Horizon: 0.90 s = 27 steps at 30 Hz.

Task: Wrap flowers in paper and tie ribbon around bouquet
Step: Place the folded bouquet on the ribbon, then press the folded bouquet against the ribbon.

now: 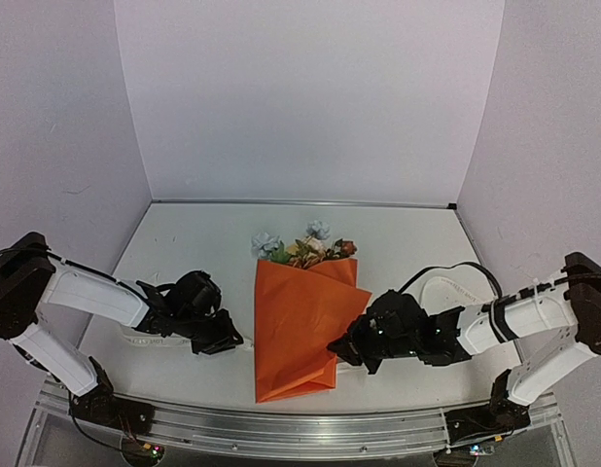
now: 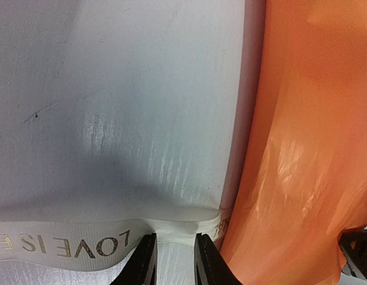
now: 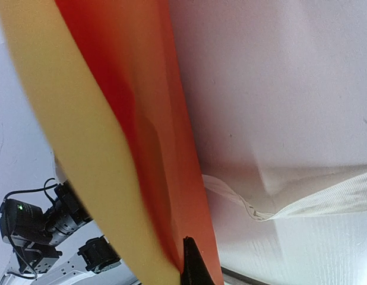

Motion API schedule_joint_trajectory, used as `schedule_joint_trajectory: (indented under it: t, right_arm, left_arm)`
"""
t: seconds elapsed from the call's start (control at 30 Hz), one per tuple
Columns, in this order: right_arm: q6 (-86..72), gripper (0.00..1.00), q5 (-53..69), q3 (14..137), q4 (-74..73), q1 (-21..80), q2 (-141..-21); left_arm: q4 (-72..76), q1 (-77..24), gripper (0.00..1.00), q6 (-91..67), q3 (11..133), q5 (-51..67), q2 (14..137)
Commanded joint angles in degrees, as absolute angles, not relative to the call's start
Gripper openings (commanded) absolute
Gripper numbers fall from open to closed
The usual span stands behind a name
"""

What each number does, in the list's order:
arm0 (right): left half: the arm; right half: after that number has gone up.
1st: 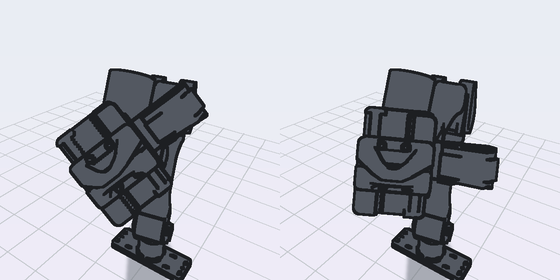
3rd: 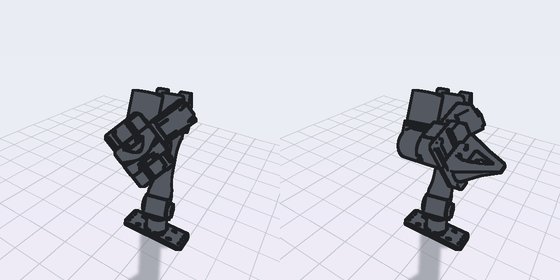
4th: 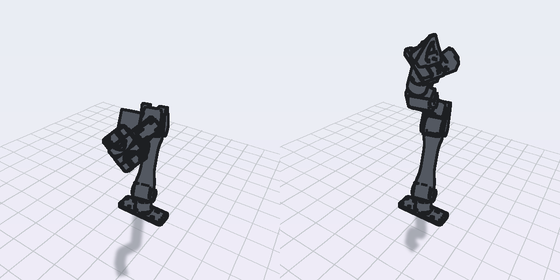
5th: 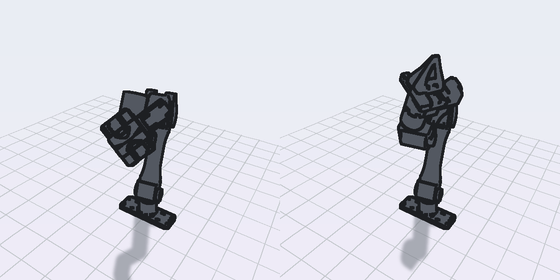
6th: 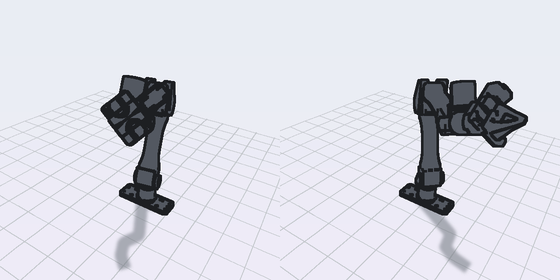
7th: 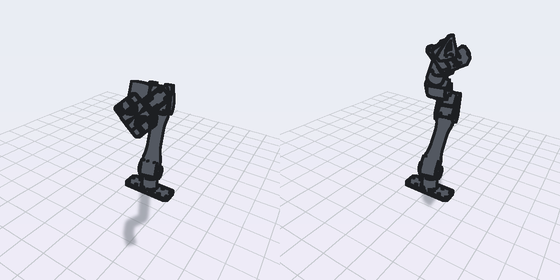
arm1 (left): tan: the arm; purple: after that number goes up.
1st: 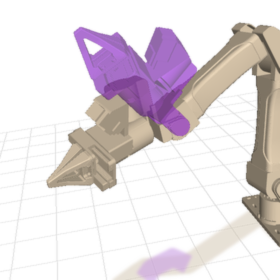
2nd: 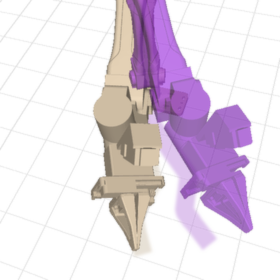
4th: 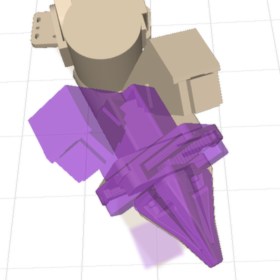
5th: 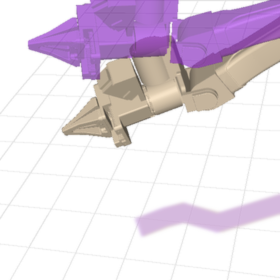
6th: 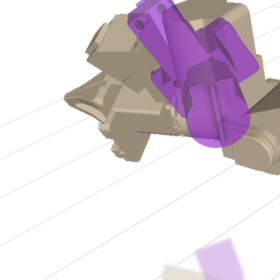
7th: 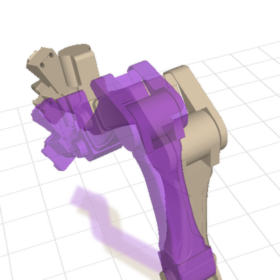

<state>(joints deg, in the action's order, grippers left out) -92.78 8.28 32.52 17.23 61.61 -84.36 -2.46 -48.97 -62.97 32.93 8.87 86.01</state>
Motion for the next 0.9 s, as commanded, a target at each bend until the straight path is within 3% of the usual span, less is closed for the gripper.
schedule_joint_trajectory:
  t: [0.0,0.2,0.43,0.57,0.7,0.87]
  right_arm:
    - [-95.22,0.00,3.82,32.01,15.53,64.02,-82.45]
    - [-95.35,0.03,0.99,30.32,16.83,65.82,-84.11]
    - [-89.49,0.47,0.00,29.69,16.99,65.92,-84.17]
    - [-85.06,0.64,-2.82,31.65,8.30,65.93,-80.67]
    - [-81.99,0.71,-7.59,32.49,-1.75,66.01,-75.80]
    - [-79.28,0.73,-14.11,32.38,-13.84,66.01,-69.41]
  left_arm:
    - [-2.36,-49.04,0.25,-63.00,32.45,7.06,84.63]
    - [-2.20,-49.04,0.25,-62.41,32.15,6.86,83.64]
    - [-6.31,-49.07,0.33,-57.31,35.37,5.91,80.03]
    - [-8.09,-49.19,0.35,-52.27,37.81,6.50,77.79]
    - [-10.18,-50.77,0.36,-46.80,41.03,7.71,75.65]
    - [-11.29,-56.49,0.34,-43.25,46.00,9.04,77.67]
